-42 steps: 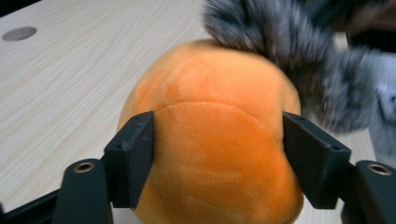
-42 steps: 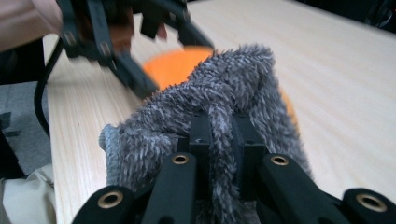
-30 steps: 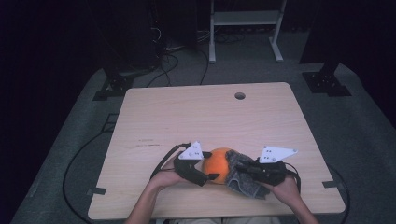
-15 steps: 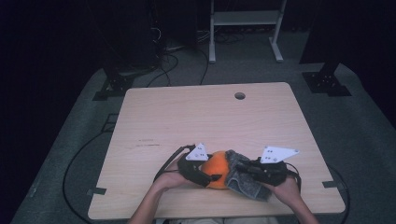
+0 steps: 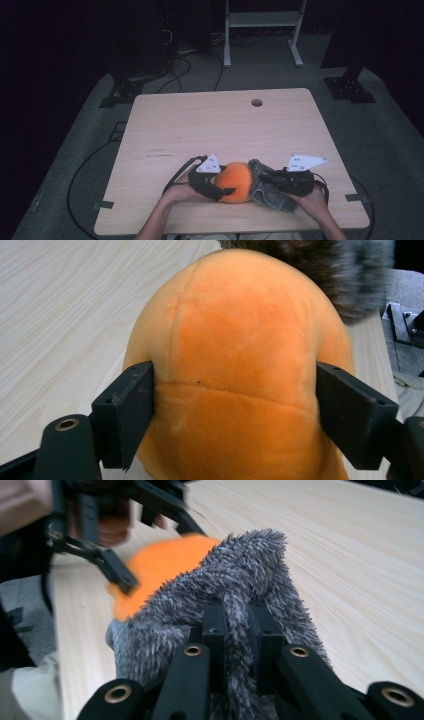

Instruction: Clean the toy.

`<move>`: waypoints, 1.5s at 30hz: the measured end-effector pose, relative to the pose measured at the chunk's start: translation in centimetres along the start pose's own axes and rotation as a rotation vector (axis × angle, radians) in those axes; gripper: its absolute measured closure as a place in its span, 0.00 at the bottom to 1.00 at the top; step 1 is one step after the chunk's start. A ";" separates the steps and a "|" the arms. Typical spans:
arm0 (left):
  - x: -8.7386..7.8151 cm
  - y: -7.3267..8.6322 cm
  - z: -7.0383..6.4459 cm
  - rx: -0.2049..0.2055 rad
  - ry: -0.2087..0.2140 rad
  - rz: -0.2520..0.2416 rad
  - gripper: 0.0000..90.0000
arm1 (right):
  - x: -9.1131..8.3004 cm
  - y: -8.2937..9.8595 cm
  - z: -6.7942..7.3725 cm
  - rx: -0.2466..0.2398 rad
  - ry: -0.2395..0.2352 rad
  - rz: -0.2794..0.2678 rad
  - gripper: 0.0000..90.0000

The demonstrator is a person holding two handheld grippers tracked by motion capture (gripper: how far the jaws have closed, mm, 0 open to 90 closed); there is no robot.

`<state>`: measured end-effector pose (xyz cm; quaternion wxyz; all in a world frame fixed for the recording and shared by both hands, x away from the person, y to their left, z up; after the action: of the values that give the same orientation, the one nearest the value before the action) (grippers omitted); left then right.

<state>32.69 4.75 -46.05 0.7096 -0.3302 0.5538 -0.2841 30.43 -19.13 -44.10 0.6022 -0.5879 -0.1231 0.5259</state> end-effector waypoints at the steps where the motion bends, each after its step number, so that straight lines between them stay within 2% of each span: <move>1: 0.0 0.0 0.0 0.003 0.000 0.001 0.23 | 0.3 0.1 0.1 -0.012 0.002 0.010 0.89; 3: 0.0 0.0 0.0 0.004 -0.001 0.000 0.23 | 0.6 0.5 -0.4 0.015 -0.002 0.024 0.89; 6: 0.1 -0.2 -0.2 0.011 -0.004 0.003 0.22 | 0.4 1.5 -2.0 0.045 0.054 0.072 0.89; 8: 0.1 -0.3 -0.3 0.023 -0.005 0.004 0.22 | -0.1 1.7 -2.4 0.061 0.062 0.073 0.89; 11: 0.2 -0.6 -0.6 0.048 -0.005 0.008 0.22 | -0.6 0.0 -1.2 0.051 0.001 -0.015 0.89; 13: 0.2 -0.8 -0.7 0.051 -0.002 0.006 0.21 | -0.2 -0.8 -0.1 0.022 -0.034 -0.027 0.89; 16: -0.4 -1.2 -0.2 0.012 0.009 -0.008 0.13 | 1.2 0.0 0.4 -0.023 -0.010 0.032 0.89; 19: -0.3 -0.9 0.2 -0.046 0.004 -0.004 0.07 | 0.9 0.4 0.1 -0.005 -0.018 0.032 0.89; 21: 0.4 -0.5 0.2 -0.084 0.043 0.031 0.04 | 0.7 0.6 -0.1 -0.002 -0.022 0.037 0.88; 23: 1.0 -0.2 -0.1 -0.087 0.042 0.029 0.06 | 0.7 0.8 -0.2 0.007 -0.030 0.040 0.88; 25: 0.7 -0.5 -0.1 -0.073 0.025 0.017 0.19 | 0.6 0.7 -0.2 0.000 -0.017 0.044 0.88; 26: 0.3 -0.7 -0.1 -0.050 0.005 -0.001 0.27 | 0.4 0.6 -0.2 0.000 -0.014 0.039 0.88; 28: -0.2 -1.5 -0.2 0.008 -0.045 -0.025 0.34 | 0.0 0.2 -0.3 0.002 -0.004 0.028 0.89; 30: -0.3 -2.2 -0.4 0.070 -0.110 0.000 0.35 | -0.6 -0.2 -0.3 -0.004 0.026 -0.005 0.89; 31: -0.2 -2.5 -0.5 0.110 -0.135 0.029 0.35 | -0.9 -0.6 -0.1 -0.008 0.029 -0.031 0.89; 33: 0.2 -3.0 -1.0 0.153 -0.149 0.037 0.34 | -0.9 -1.5 1.0 -0.022 0.007 -0.082 0.89; 34: 0.4 -3.1 -1.3 0.175 -0.152 0.040 0.34 | -0.5 -1.9 1.6 -0.039 -0.006 -0.087 0.89; 35: 0.4 -3.2 -1.4 0.192 -0.151 0.052 0.33 | 0.1 -2.2 2.1 -0.065 -0.012 -0.074 0.89; 36: 0.3 -3.2 -1.4 0.192 -0.148 0.060 0.31 | 0.7 -2.1 2.4 -0.089 0.001 -0.046 0.89; 38: 0.1 -2.7 -1.1 0.153 -0.117 0.041 0.23 | 1.5 -1.6 2.3 -0.085 0.007 -0.017 0.89; 40: -0.1 -2.4 -0.7 0.081 -0.106 -0.007 0.16 | 1.6 -1.1 1.7 -0.077 0.016 -0.004 0.89; 42: -0.2 -2.2 -0.2 0.021 -0.089 -0.018 0.09 | 1.3 -0.8 1.3 -0.059 0.011 -0.008 0.89; 44: 0.0 -1.9 0.0 -0.019 -0.071 -0.019 0.08 | 1.0 -0.6 1.0 -0.056 0.012 -0.010 0.89; 45: 0.1 -1.7 0.0 -0.031 -0.064 -0.018 0.11 | 0.9 -0.5 0.9 -0.050 0.014 -0.009 0.89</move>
<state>32.64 3.60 -44.77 0.7191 -0.3551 0.5323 -0.2710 30.38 -17.82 -43.90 0.5903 -0.6060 -0.1346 0.5159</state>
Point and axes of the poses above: each handheld gripper's, and its own axes: x roughly forward along the jaws, y roughly out of its underside, z roughly to its left, the point moved 4 cm from there along x, roughly forward along the jaws, and after that the axes turned 13 degrees about x, right-handed, at the moved point
